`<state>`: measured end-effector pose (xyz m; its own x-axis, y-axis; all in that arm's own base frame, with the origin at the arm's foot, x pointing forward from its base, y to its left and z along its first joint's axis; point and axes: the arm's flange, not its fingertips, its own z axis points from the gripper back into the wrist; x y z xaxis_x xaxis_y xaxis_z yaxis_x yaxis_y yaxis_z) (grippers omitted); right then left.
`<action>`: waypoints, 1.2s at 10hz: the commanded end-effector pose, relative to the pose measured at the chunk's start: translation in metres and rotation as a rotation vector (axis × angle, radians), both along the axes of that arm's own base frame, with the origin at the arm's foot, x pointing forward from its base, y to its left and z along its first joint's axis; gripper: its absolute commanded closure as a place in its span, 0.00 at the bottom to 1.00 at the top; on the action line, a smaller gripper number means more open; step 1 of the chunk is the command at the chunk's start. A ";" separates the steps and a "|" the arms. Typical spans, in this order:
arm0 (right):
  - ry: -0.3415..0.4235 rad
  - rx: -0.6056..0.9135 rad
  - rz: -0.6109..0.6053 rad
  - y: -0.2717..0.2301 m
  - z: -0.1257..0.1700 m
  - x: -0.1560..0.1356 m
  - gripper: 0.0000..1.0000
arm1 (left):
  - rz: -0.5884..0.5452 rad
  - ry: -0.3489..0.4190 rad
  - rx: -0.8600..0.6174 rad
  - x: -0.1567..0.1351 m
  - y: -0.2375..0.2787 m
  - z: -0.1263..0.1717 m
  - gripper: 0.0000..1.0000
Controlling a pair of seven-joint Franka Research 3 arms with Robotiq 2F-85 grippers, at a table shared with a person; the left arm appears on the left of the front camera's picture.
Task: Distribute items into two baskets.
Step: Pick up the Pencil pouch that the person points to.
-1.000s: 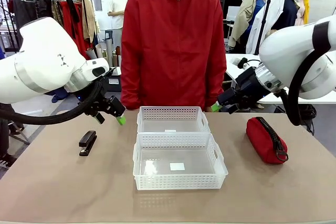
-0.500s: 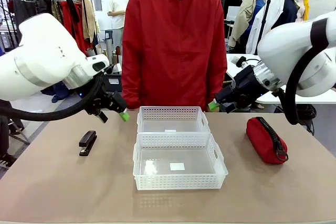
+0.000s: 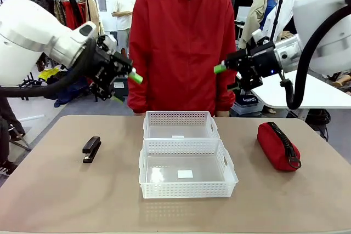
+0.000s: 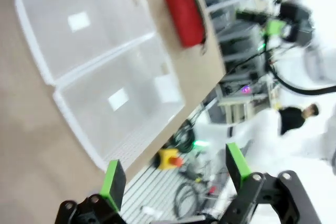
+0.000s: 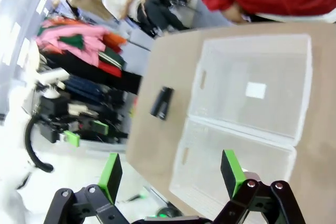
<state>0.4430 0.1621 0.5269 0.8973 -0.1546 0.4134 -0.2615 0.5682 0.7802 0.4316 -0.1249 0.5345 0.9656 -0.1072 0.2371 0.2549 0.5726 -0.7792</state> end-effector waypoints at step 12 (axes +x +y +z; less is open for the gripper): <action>0.203 0.324 -0.015 -0.050 0.003 0.024 0.00 | 0.041 -0.061 -0.382 0.007 0.049 0.014 0.00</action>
<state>0.4689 0.1175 0.5252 0.9324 -0.2828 0.2250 -0.1193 0.3467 0.9304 0.4412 -0.0819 0.5408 0.9437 0.0460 0.3276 0.2978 0.3130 -0.9019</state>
